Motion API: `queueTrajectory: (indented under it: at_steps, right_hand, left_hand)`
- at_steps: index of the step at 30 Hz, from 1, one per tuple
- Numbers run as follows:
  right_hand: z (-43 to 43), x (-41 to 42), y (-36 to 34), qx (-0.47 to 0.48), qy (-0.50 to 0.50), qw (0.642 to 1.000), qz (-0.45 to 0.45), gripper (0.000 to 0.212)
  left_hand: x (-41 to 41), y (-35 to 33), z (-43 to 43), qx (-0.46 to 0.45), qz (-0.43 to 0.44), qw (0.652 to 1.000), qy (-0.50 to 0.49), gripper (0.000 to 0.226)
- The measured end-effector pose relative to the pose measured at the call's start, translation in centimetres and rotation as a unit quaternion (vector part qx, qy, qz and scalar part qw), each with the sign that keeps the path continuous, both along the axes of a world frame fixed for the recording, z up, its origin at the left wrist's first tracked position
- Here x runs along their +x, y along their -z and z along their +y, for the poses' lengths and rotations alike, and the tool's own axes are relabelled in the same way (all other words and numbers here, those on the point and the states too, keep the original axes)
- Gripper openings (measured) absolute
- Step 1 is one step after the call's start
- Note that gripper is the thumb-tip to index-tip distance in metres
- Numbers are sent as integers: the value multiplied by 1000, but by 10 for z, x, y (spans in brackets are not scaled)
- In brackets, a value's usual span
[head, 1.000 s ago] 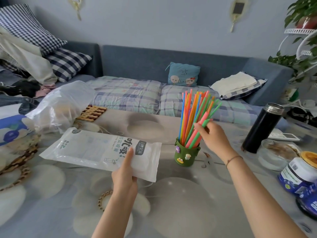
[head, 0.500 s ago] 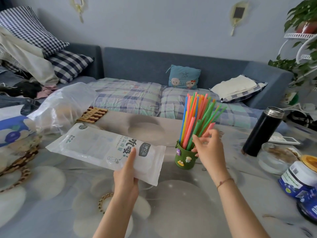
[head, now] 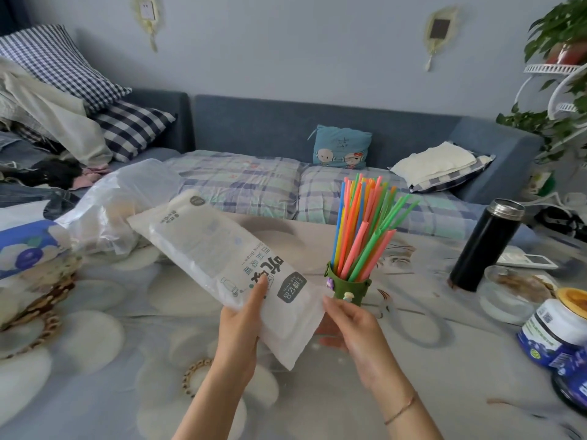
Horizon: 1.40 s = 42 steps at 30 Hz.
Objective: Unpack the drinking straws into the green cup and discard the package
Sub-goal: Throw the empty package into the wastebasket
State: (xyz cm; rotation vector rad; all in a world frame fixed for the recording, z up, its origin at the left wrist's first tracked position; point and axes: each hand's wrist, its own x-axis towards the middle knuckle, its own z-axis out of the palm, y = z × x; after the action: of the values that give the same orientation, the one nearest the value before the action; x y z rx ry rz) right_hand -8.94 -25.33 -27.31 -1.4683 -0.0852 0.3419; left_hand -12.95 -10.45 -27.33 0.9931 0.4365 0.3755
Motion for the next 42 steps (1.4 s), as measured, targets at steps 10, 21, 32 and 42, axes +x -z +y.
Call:
queueTrajectory:
  at_steps: [10,21,32,42]
  right_hand:
    - [7,-69,-6,69,111,991,-37,18]
    - [8,-168,-52,56,-27,995,-79,19]
    - [34,-242,-73,108,-98,986,-79,15]
    - [94,-309,-42,-15,-350,934,-69,34]
  left_hand:
    - [-101,-5,-21,184,118,963,160,12]
    - [-198,-50,-13,253,61,959,113,14]
    - [-302,-63,17,194,41,978,58,18]
    - [-415,-41,99,139,30,984,-111,85]
